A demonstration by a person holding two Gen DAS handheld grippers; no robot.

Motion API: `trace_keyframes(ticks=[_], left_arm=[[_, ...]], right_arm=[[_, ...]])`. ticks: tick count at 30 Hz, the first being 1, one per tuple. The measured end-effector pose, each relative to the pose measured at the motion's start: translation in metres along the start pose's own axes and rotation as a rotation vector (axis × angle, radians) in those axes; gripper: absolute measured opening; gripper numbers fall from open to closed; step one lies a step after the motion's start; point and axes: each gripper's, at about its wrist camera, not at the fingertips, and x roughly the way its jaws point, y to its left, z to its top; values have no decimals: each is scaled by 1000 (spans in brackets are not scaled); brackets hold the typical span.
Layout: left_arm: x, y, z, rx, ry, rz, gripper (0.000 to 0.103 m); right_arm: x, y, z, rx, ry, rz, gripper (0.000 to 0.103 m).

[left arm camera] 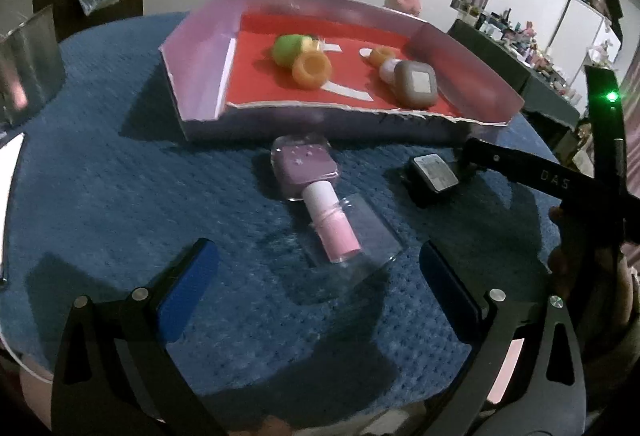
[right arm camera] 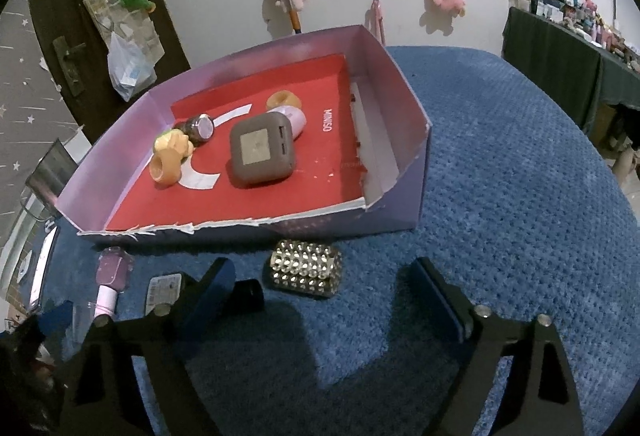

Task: Organize rigid objects
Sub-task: 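Grasp the clear plastic cup with the left tool while the right tool grasps the silver studded cylinder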

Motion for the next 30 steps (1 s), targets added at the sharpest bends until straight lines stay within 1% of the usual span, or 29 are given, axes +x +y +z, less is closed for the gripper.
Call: trace_keyframes(ticks=[2, 3, 4, 5, 6, 7, 8, 9, 10, 11, 12, 14, 18, 20, 30], left_arm=[[1, -2, -1, -5, -9, 11, 101], [1, -2, -1, -7, -14, 15, 97], [1, -3, -1, -10, -20, 21, 94], [0, -3, -1, -11, -25, 30, 87], [-1, -4, -1, -12, -30, 40, 84], [-2, -4, -2, -9, -35, 38, 81], [-2, -5, -3, -6, -36, 27, 72], [-3, -6, -3, -4, -36, 23, 67], [-4, -8, -3, 2, -38, 18, 63], [-3, -9, -3, 7, -34, 6, 54], [-4, -11, -3, 14, -34, 1, 48], [-5, -14, -4, 21, -32, -12, 48], [-10, -10, -4, 6, -34, -38, 48], [-15, -9, -4, 8, -45, -36, 48], [-36, -12, -1, 21, -103, -38, 48]], right_arm=[[0, -1, 0, 3, -1, 2, 79], [0, -1, 0, 6, -2, 2, 76], [0, -1, 0, 7, -3, 2, 69], [1, -1, 0, 6, 1, 7, 63], [0, -1, 1, 5, 0, 9, 59], [0, -1, 1, 3, 3, 17, 52], [1, 0, 2, 2, 5, 20, 46], [1, 0, 2, -1, 9, 19, 43], [0, 0, 2, -3, 7, 17, 38], [0, 1, 2, -3, 8, 22, 38], [0, 1, 2, -1, 8, 26, 37], [-2, 1, 1, 0, 6, 33, 35], [-8, 3, -2, -5, -4, 53, 34], [-13, 6, -2, -14, -17, 55, 33], [-43, 21, -2, -47, -74, 125, 32]])
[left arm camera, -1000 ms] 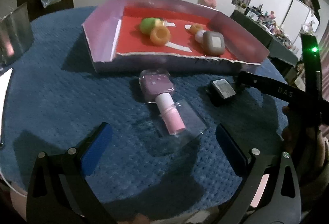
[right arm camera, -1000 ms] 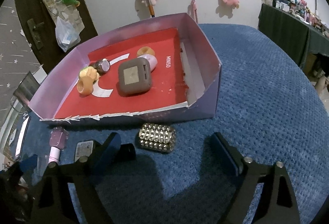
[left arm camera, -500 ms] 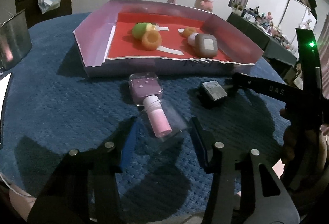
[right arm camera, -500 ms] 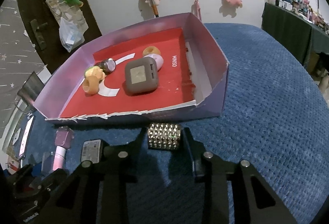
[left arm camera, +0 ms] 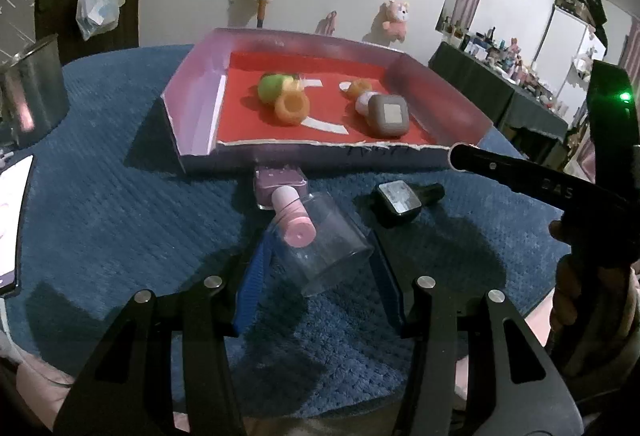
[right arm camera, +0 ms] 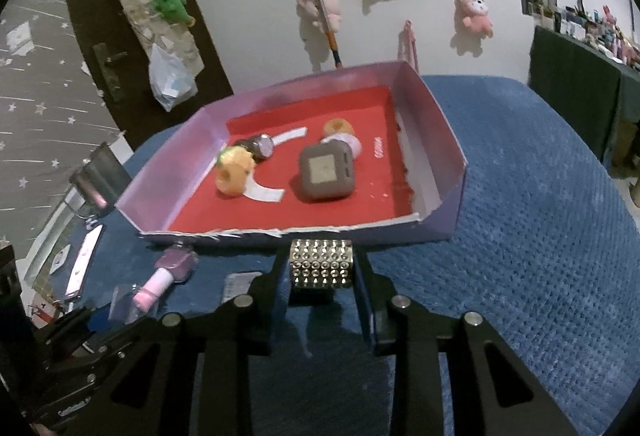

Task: Organize rigid objects
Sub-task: 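Grasp the clear plastic cup with the left tool while the right tool grasps the silver studded cylinder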

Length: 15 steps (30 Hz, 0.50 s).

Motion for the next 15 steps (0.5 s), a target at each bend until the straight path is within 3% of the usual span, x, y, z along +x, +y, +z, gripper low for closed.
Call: trace_keyframes(ticks=[15], left_arm=[[-20, -5, 9, 15, -64, 2, 48]], right_arm=[[-29, 19, 6, -38, -70, 48, 32]])
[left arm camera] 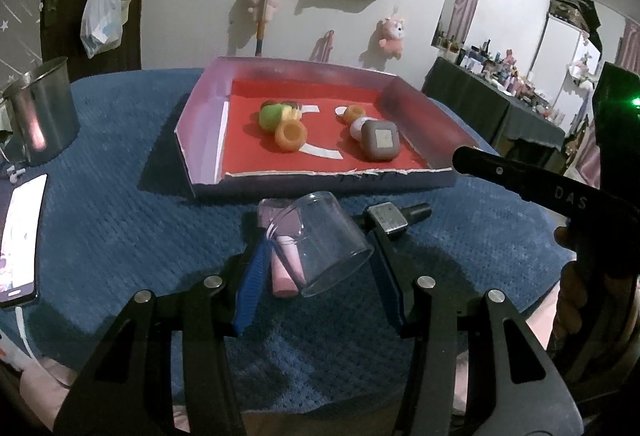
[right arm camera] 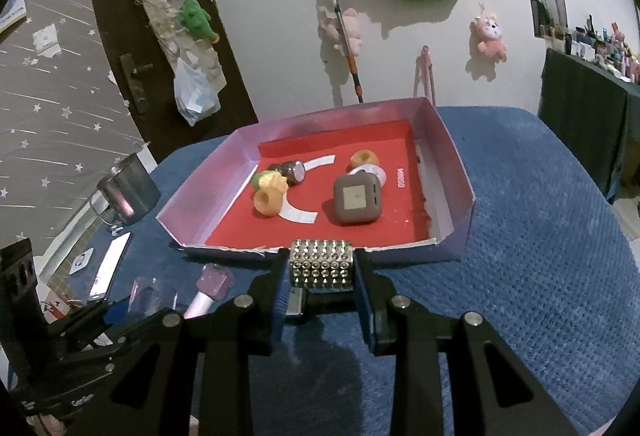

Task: Organize rigid objects
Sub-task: 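Grasp the clear plastic cup with the left tool while the right tool grasps the silver studded cylinder, then carry the clear cup and studded cylinder toward the pink box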

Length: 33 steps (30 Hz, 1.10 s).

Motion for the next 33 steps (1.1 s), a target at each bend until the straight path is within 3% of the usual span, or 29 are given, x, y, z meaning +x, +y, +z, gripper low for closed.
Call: trace_keyframes(ticks=[13, 22, 33], left_arm=[[10, -2, 19, 29, -13, -18, 48], [28, -2, 47, 45, -12, -42, 48], [66, 4, 69, 41, 74, -62, 48]], right_arm=[[0, 1, 0, -12, 0, 11, 32], [8, 5, 20, -43, 2, 34, 32], [37, 0, 37, -72, 70, 36, 32]])
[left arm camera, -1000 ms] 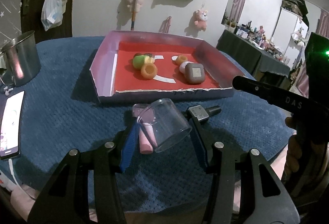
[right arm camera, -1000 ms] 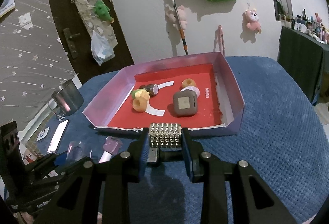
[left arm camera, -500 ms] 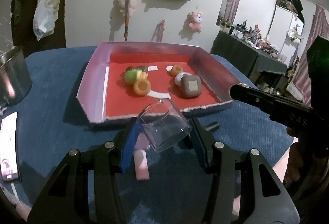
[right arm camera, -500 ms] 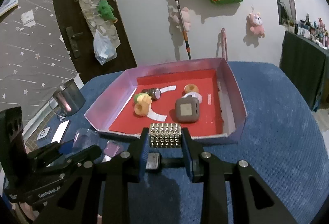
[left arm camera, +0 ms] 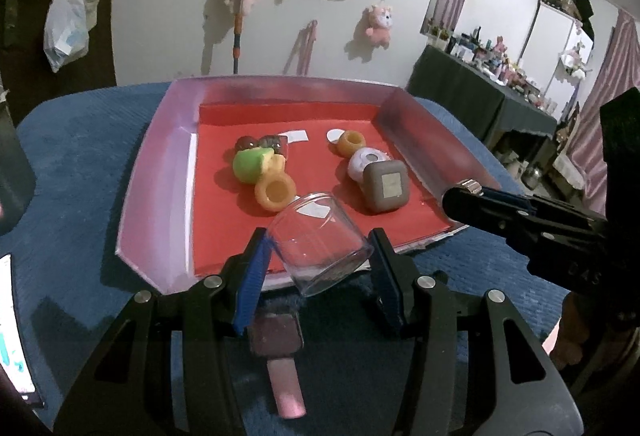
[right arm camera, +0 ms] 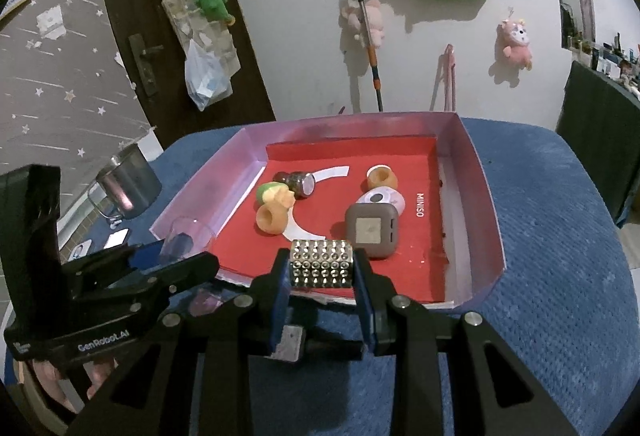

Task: Organize rigid objects
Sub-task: 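Carry the clear cup and studded cylinder toward the pink box, then lower the clear cup and studded cylinder onto the red floor of the box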

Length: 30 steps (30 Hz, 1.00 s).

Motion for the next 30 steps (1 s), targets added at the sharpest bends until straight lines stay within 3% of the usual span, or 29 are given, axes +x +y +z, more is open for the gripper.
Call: trace_keyframes(ticks=[19, 30], left_arm=[[63, 6, 14, 11, 158, -14, 48], [84, 12, 18, -5, 183, -17, 48]], right_arm=[[59, -28, 9, 66, 168, 48, 32], [82, -34, 10, 83, 216, 59, 32]])
